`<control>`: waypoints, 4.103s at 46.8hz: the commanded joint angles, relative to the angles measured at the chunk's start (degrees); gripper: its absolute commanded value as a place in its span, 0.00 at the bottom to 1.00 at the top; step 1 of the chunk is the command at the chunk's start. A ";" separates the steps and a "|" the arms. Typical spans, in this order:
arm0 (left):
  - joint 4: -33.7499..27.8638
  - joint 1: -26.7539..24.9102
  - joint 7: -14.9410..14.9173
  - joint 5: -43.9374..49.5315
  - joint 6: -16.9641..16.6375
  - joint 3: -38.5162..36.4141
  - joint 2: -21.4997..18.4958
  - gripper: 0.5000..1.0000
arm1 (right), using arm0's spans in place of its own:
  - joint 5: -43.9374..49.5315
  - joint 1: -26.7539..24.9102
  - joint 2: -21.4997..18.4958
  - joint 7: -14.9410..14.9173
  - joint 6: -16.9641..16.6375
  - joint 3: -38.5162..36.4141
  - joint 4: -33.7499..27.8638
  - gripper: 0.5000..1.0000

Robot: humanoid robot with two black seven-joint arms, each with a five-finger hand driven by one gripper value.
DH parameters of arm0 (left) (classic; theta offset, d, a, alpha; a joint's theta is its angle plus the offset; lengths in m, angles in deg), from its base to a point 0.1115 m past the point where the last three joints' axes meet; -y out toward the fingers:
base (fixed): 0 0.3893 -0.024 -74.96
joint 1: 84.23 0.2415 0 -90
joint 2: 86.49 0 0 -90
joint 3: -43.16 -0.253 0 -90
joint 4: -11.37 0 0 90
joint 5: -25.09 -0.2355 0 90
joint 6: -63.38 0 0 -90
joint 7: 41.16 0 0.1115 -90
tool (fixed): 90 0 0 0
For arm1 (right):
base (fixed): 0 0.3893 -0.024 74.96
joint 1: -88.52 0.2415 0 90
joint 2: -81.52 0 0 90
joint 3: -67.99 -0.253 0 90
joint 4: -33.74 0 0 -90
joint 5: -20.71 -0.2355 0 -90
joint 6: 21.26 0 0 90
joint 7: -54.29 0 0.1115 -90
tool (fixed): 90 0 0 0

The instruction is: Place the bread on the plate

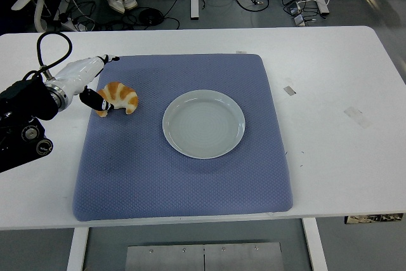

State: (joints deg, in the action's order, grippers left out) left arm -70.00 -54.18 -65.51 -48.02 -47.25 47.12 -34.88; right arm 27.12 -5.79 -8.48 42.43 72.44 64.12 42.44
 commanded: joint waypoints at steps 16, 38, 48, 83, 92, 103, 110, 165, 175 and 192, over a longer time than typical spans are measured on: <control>2.79 0.18 0.27 -0.01 -0.99 -1.67 2.18 0.88 | 0.00 0.00 0.00 0.00 -0.01 0.00 0.00 1.00; 5.87 0.27 0.79 -0.01 -0.91 -2.46 3.50 0.78 | 0.00 0.00 0.00 0.00 -0.01 0.00 0.00 1.00; 7.80 0.36 0.97 -0.01 -0.47 -2.46 4.82 0.77 | 0.00 0.00 0.00 0.00 -0.01 0.00 0.00 1.00; 8.51 -0.17 3.69 4.38 2.96 -2.37 4.90 0.19 | 0.00 0.00 0.00 0.00 -0.01 0.00 0.00 1.00; 8.51 -1.84 3.96 5.87 3.05 -1.76 4.20 0.14 | 0.00 0.00 0.00 0.00 -0.01 0.00 0.00 1.00; 7.72 -4.21 3.96 6.31 3.14 -1.76 3.76 0.15 | 0.00 0.00 0.00 0.00 -0.01 0.00 0.00 1.00; 7.10 -5.88 3.87 7.19 3.14 -2.02 4.55 0.16 | 0.00 0.00 0.00 0.00 -0.01 0.00 0.00 1.00; -0.55 -8.35 3.52 3.33 5.60 -2.46 15.10 0.21 | 0.00 0.00 0.00 0.00 -0.01 0.00 0.00 1.00; -0.46 -7.38 3.52 2.62 5.51 -4.83 15.80 0.22 | 0.00 0.00 0.00 0.00 -0.01 0.00 0.00 1.00; -0.19 -6.59 3.52 2.54 5.42 -4.83 15.98 0.33 | 0.00 0.00 0.00 0.00 -0.01 0.00 0.00 1.00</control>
State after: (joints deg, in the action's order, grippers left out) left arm -70.20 -60.79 -61.99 -45.49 -41.83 42.28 -18.84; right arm 27.12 -5.78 -8.48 42.43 72.44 64.12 42.44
